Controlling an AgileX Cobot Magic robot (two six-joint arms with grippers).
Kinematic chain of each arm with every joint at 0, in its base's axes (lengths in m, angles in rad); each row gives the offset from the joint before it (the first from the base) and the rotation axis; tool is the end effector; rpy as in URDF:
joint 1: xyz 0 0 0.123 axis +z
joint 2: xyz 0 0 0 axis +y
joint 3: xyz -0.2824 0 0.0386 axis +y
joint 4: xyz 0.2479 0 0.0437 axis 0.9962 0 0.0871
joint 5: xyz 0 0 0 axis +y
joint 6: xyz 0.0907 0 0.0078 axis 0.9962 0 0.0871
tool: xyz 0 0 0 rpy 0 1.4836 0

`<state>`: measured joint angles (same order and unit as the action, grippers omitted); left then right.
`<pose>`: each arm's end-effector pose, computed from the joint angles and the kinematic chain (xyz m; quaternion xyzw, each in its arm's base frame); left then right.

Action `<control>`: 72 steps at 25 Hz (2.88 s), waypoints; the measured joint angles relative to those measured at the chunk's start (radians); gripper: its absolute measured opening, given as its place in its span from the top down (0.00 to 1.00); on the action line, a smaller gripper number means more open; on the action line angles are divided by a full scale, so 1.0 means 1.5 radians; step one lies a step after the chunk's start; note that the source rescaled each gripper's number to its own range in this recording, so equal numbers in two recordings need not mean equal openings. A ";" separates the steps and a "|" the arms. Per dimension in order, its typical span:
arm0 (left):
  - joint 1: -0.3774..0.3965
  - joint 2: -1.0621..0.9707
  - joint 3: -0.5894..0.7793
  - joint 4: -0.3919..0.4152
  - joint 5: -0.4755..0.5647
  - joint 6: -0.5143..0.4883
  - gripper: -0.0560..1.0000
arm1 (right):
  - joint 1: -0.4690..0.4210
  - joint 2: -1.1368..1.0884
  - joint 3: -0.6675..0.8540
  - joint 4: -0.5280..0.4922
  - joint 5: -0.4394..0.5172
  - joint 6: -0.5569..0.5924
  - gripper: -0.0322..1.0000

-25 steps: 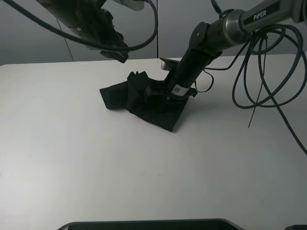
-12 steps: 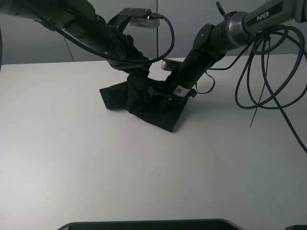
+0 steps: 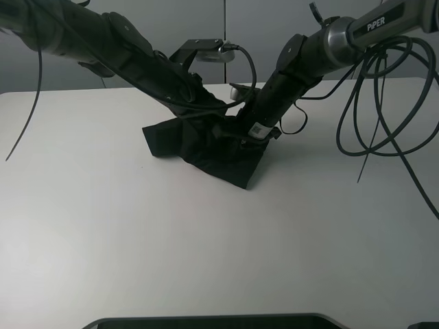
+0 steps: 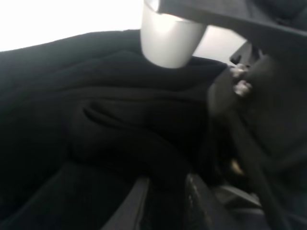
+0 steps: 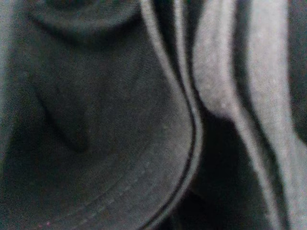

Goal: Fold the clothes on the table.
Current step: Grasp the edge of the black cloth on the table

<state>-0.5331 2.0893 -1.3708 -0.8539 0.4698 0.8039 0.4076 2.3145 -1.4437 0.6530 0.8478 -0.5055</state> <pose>0.3617 -0.2496 0.1491 0.3011 0.8902 -0.2372 0.2461 0.3664 0.2034 0.0624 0.2205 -0.9465 -0.2351 0.0172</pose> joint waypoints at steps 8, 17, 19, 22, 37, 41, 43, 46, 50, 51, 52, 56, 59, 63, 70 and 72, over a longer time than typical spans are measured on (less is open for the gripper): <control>0.000 0.005 0.000 0.164 -0.038 -0.124 0.94 | 0.000 0.000 0.000 0.001 0.001 -0.004 0.97; -0.001 0.005 0.000 0.791 0.114 -0.648 0.95 | 0.000 0.000 0.000 0.003 0.001 -0.004 0.97; -0.001 0.005 0.000 0.916 0.162 -0.749 0.95 | 0.000 0.000 0.000 0.003 0.001 -0.004 0.97; 0.001 0.005 0.000 1.041 0.205 -0.853 0.95 | 0.000 0.000 0.001 0.003 0.001 -0.007 0.97; -0.024 -0.140 -0.004 0.668 0.117 -0.577 0.95 | 0.000 -0.004 0.004 0.012 0.003 -0.027 0.97; -0.024 -0.120 -0.004 0.596 0.118 -0.508 0.95 | 0.000 -0.004 0.004 0.013 0.003 -0.027 0.97; -0.024 -0.101 -0.004 0.569 0.111 -0.479 0.95 | 0.000 -0.004 0.004 0.014 0.003 -0.027 0.97; -0.024 -0.063 -0.004 0.519 0.083 -0.427 0.95 | 0.000 -0.004 0.004 0.014 0.003 -0.028 0.97; -0.024 -0.024 -0.004 0.447 0.038 -0.371 0.95 | 0.000 -0.004 0.004 0.014 0.003 -0.029 0.97; -0.024 -0.017 -0.004 0.436 0.029 -0.366 0.95 | 0.000 -0.004 0.004 0.014 0.003 -0.029 0.97; -0.024 -0.008 -0.004 0.429 0.022 -0.362 0.95 | 0.000 -0.004 0.004 0.015 0.004 -0.029 0.97; -0.014 0.007 -0.004 0.430 0.013 -0.363 0.95 | 0.000 -0.004 0.004 0.017 0.005 -0.029 0.97; 0.017 0.008 -0.004 0.490 0.018 -0.417 0.95 | 0.000 -0.004 0.004 0.019 0.007 -0.029 0.97; 0.082 0.008 -0.004 0.620 0.054 -0.532 0.95 | 0.000 -0.004 0.004 0.021 0.009 -0.029 0.97; 0.137 -0.005 -0.004 0.632 0.081 -0.519 0.95 | 0.000 -0.004 0.004 0.024 0.011 -0.029 0.97; 0.126 -0.029 -0.004 0.574 0.058 -0.483 0.95 | 0.000 -0.004 0.004 0.024 0.011 -0.029 0.97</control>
<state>-0.3435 2.0457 -1.3772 0.0067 0.5562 0.0796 0.4076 2.3081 -1.4374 0.6887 0.8649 -0.5492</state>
